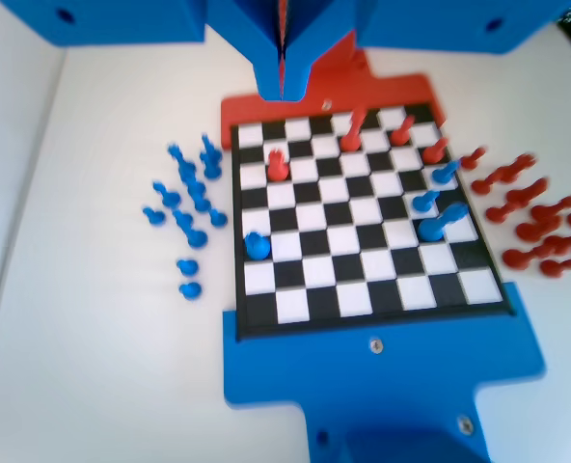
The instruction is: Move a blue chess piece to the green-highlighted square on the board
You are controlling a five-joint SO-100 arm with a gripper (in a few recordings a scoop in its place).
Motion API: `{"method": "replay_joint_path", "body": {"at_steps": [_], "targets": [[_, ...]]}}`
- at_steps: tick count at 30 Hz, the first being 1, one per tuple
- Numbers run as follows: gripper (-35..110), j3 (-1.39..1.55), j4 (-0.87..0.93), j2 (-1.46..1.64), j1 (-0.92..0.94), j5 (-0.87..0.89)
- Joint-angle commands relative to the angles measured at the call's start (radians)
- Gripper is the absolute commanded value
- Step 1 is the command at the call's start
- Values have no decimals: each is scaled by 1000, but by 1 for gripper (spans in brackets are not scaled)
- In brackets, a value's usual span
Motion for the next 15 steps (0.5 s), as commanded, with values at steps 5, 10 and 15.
{"method": "replay_joint_path", "body": {"at_steps": [5, 10, 15], "targets": [[7, 48, -124, -133, -77, 38], [12, 133, -295, -155, -86, 67], [13, 224, -476, -172, -75, 40]]}}
